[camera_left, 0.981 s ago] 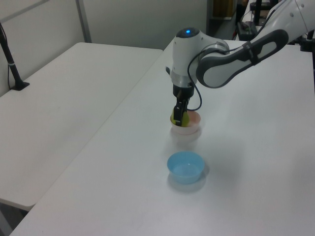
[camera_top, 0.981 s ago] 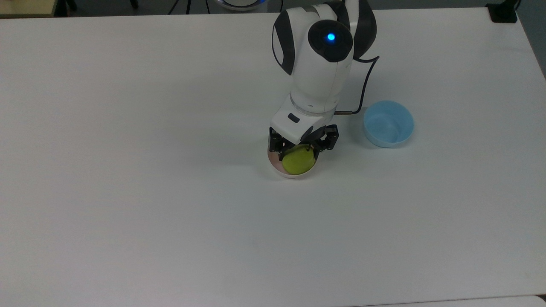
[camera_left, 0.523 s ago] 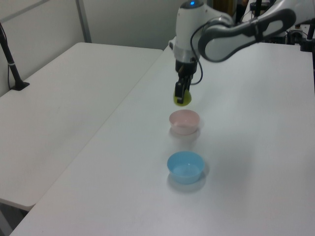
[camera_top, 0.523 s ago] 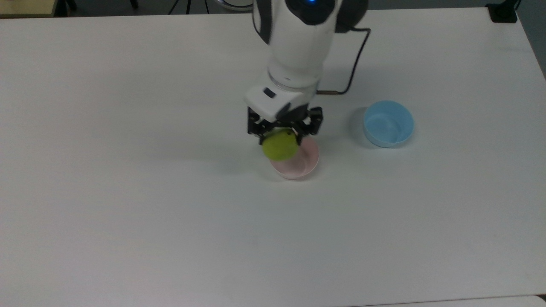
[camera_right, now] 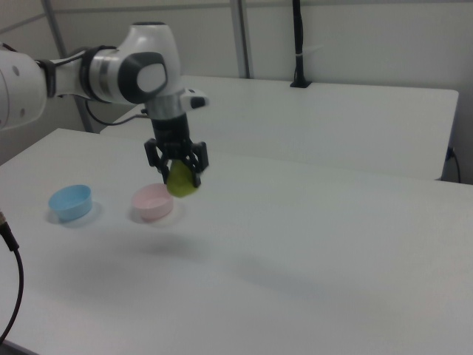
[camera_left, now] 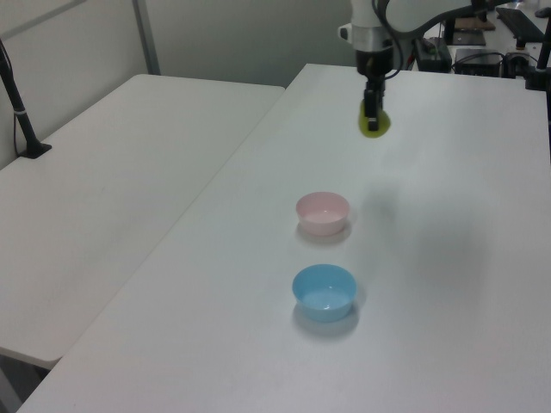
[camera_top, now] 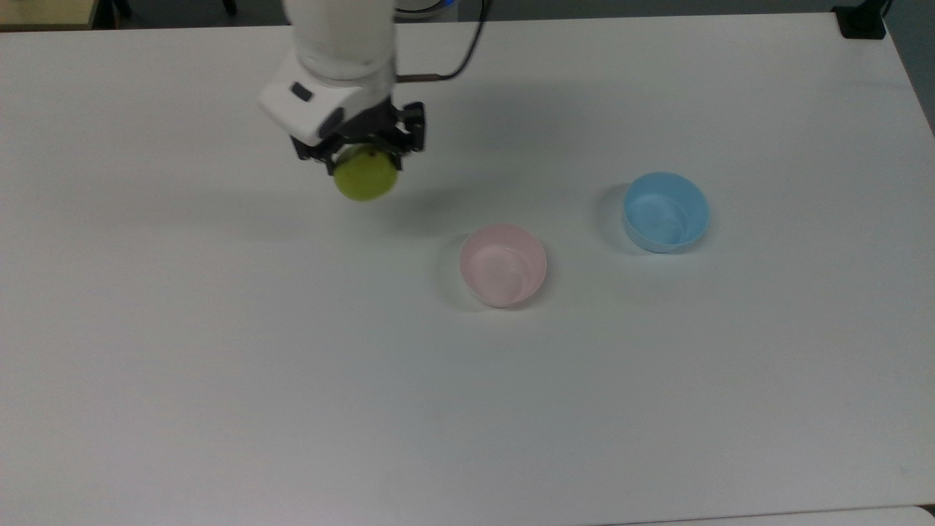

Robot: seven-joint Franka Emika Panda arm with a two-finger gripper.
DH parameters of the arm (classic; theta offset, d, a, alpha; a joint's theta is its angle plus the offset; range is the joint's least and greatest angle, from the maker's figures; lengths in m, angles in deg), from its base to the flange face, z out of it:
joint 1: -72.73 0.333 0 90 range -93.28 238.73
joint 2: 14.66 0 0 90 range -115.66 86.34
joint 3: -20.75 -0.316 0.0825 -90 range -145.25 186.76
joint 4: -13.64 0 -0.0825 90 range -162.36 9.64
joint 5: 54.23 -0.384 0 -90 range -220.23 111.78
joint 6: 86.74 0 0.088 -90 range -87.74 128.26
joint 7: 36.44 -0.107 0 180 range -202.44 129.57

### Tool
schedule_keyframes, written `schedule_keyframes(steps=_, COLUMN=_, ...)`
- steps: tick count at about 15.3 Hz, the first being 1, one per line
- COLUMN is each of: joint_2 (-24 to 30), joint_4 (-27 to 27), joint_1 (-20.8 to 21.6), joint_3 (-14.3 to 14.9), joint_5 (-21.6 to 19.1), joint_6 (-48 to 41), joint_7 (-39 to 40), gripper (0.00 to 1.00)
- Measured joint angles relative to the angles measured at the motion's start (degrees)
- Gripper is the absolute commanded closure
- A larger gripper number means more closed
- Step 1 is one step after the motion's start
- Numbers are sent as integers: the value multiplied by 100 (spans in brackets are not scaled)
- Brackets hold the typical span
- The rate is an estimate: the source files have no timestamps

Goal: Pick up a pear from the bowl
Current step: 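Lift the pear out of the pink bowl and carry it away, then lower the held pear onto the bare table beside the bowls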

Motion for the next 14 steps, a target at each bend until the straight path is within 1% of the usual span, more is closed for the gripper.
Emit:
schedule_keyframes(steps=2, joint_2=23, joint_4=-139, joint_1=-380, joint_3=-157, joint_5=-3, joint_6=-105, joint_7=307, gripper=73)
schedule_keyframes(steps=3, joint_2=13, joint_4=-224, joint_1=-479, joint_3=-186, joint_5=-3, joint_6=-124, joint_7=414, gripper=73)
schedule_keyframes(steps=6, joint_2=-133, joint_4=-502, joint_1=-520, joint_3=-220, joint_5=46, joint_6=-125, joint_7=519, gripper=68)
schedule_keyframes(steps=9, joint_2=-466, joint_4=-588, joint_1=-497, joint_3=-271, joint_5=238, joint_6=-124, joint_7=519, gripper=67)
schedule_keyframes(steps=11, joint_2=-667, joint_4=-586, joint_1=-491, joint_3=-272, joint_5=271, joint_6=-46, joint_7=519, gripper=62)
schedule_keyframes(steps=13, joint_2=-746, joint_4=-583, joint_1=-492, joint_3=-272, joint_5=282, joint_6=37, joint_7=519, gripper=52)
schedule_keyframes(steps=14, joint_2=-757, joint_4=-582, joint_1=-492, joint_3=-272, joint_5=288, joint_6=45, joint_7=519, gripper=45)
